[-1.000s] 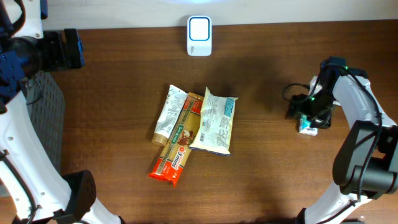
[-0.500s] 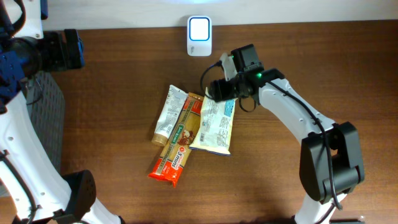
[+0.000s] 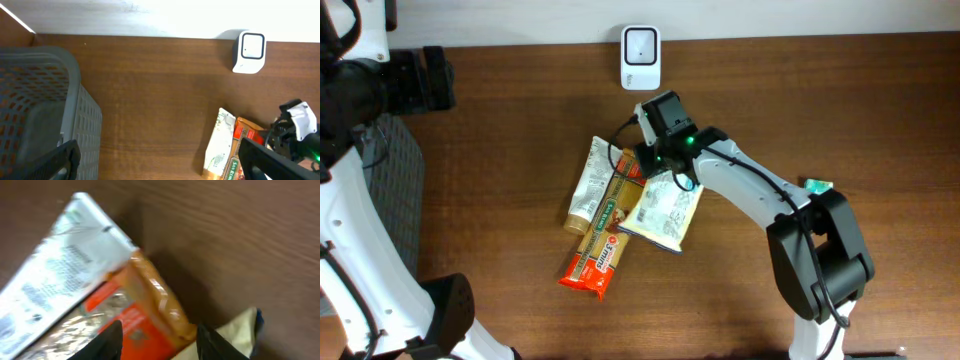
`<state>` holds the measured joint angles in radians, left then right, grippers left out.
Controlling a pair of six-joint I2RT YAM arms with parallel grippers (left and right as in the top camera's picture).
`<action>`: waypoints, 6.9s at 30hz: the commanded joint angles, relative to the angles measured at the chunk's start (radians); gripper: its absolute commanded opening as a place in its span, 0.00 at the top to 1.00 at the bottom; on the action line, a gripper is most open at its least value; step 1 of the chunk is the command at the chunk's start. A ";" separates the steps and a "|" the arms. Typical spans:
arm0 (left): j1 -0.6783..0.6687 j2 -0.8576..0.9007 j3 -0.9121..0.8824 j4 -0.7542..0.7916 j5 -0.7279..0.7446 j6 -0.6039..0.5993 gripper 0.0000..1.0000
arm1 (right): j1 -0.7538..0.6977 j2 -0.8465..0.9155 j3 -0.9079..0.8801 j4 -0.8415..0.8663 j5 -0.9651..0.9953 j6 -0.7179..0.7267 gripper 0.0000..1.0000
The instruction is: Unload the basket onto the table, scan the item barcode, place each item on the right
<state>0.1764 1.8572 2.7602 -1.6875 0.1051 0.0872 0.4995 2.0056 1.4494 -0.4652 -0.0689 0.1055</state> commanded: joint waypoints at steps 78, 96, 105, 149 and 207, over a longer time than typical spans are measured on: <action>0.005 -0.001 0.003 0.000 0.011 0.012 0.01 | -0.257 -0.215 0.660 -0.721 -0.012 0.130 0.96; 0.005 -0.001 0.003 0.000 0.011 0.012 0.01 | 0.055 0.425 0.727 0.575 1.018 -1.159 0.96; 0.005 -0.001 0.003 0.000 0.011 0.012 0.01 | 0.019 0.504 0.726 0.559 0.861 -1.336 0.96; 0.005 -0.001 0.003 0.000 0.011 0.012 0.01 | -0.029 -0.117 0.704 -0.560 0.872 -0.207 0.96; 0.005 -0.001 0.003 0.000 0.011 0.012 0.01 | 0.197 0.214 0.181 -0.392 -0.240 0.322 0.60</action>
<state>0.1764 1.8572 2.7602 -1.6875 0.1051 0.0872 0.7574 2.2066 1.6253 -0.7643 -0.3553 0.4191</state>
